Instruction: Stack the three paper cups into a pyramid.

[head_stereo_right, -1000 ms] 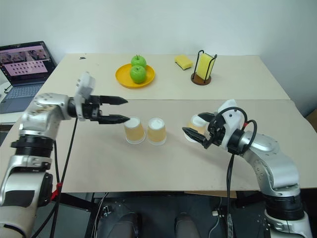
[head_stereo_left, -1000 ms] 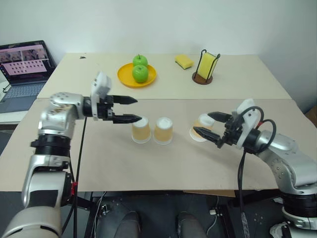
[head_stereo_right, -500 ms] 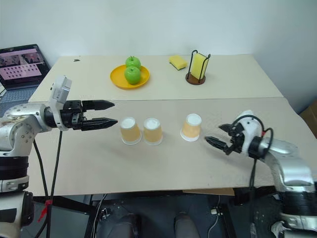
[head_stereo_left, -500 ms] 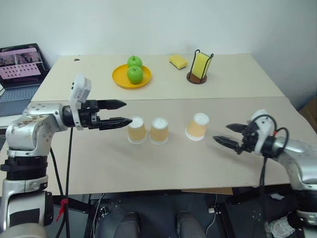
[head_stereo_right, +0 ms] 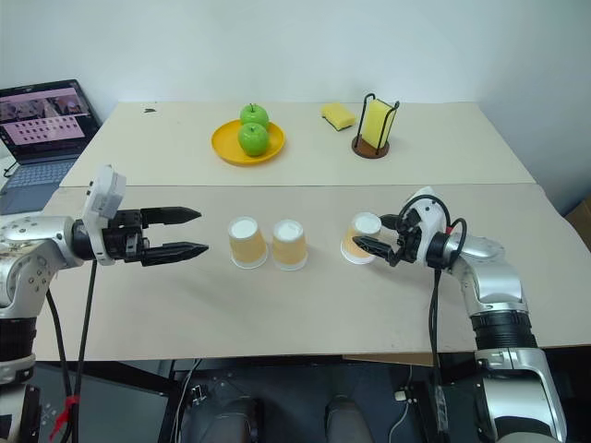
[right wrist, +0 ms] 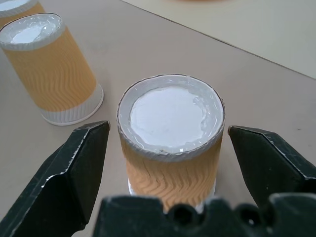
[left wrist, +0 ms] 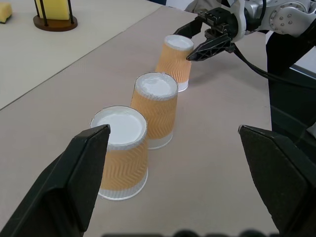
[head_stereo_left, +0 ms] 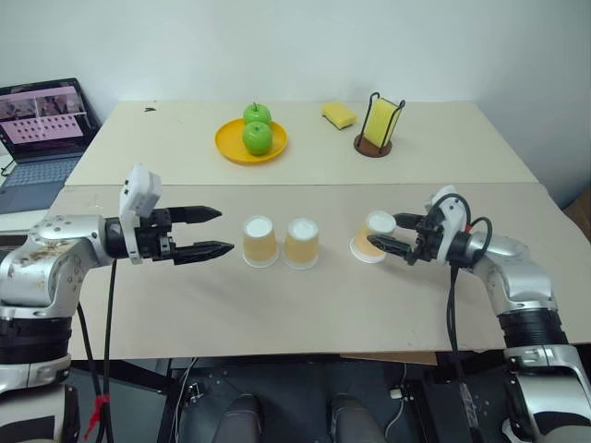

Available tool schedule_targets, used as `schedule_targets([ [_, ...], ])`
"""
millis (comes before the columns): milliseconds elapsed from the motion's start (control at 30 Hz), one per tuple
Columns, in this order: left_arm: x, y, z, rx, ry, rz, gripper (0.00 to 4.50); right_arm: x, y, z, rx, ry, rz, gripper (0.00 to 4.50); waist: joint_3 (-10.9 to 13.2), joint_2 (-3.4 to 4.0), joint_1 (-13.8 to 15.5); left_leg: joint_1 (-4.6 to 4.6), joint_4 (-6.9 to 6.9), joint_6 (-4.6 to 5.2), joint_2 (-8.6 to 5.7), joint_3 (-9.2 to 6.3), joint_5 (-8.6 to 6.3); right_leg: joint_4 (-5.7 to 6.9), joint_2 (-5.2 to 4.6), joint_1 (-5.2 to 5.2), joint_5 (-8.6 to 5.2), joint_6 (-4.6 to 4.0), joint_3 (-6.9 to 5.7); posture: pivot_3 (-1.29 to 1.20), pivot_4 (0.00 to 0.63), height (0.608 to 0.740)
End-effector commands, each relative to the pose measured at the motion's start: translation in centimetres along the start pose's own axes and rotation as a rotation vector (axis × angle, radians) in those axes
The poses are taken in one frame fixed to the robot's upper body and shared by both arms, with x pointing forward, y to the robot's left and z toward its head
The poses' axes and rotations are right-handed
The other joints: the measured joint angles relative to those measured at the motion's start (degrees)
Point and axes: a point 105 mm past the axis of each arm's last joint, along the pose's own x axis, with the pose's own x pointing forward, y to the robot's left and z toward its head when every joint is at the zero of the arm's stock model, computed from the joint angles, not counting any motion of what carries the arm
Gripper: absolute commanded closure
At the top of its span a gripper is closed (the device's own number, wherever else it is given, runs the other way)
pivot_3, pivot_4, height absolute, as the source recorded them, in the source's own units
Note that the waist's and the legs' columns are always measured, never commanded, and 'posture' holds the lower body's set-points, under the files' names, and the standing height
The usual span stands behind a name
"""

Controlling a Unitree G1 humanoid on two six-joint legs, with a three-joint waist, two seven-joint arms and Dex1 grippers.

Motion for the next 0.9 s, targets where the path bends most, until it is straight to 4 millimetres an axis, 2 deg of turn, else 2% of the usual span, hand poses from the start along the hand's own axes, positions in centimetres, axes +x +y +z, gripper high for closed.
schedule_targets([
  [33,0.4,-1.0,-0.4,0.063,0.004,-0.009,0.06,0.5,0.0,2.1,-0.053,-0.059,0.019,0.0,0.0,0.01,-0.09,0.0,0.0,0.0,0.0,0.0,0.0,0.0,0.0,-0.01,0.0,0.0,0.01,0.0,0.15,0.732],
  [267,0.9,-2.4,-2.6,0.075,0.039,-0.029,0.06,1.0,0.2,2.9,-0.062,-0.079,0.035,0.0,0.01,0.02,-0.15,0.01,0.0,0.0,0.01,0.0,0.0,0.03,0.01,-0.01,0.0,-0.01,0.01,0.0,0.15,0.732],
  [567,0.8,-2.4,-3.1,0.094,0.058,-0.023,0.06,1.4,0.2,3.0,-0.057,-0.084,0.045,0.0,0.01,0.02,-0.11,0.01,0.0,0.0,0.0,0.01,0.0,0.02,0.0,-0.01,0.0,-0.01,0.01,0.0,0.15,0.732],
  [667,0.8,-2.4,-3.4,0.106,0.068,-0.025,0.0,1.5,0.3,3.2,-0.057,-0.095,0.048,0.63,0.01,0.02,-0.11,0.01,-0.01,0.0,0.01,0.0,0.0,0.02,0.0,-0.02,0.0,-0.01,0.01,0.0,0.15,0.732],
  [700,0.8,-2.4,-3.4,0.108,0.068,-0.026,0.0,1.6,0.3,3.2,-0.057,-0.097,0.05,1.09,0.01,0.02,-0.12,0.01,-0.01,0.0,0.01,0.0,0.0,0.02,0.0,-0.01,0.0,-0.01,0.01,0.0,0.15,0.732],
  [767,0.7,-2.5,-3.6,0.122,0.079,-0.029,0.0,1.7,0.3,3.2,-0.056,-0.096,0.05,1.71,0.01,0.03,-0.19,0.01,-0.01,0.0,0.01,0.01,0.0,0.02,0.0,-0.02,0.0,-0.01,0.01,0.0,0.15,0.732],
  [800,0.8,-2.5,-3.6,0.125,0.08,-0.029,0.0,1.7,0.2,3.2,-0.055,-0.095,0.048,1.88,0.02,0.03,-0.19,0.02,-0.01,0.0,0.01,0.01,0.0,0.02,0.01,-0.02,0.0,-0.01,0.01,0.0,0.15,0.732],
  [900,0.8,-2.5,-3.7,0.122,0.078,-0.027,0.0,1.8,0.4,3.4,-0.061,-0.098,0.052,1.91,0.02,0.03,-0.15,0.01,-0.02,0.0,0.01,0.0,0.0,0.03,0.01,-0.02,0.0,-0.01,0.01,0.0,0.15,0.732],
])
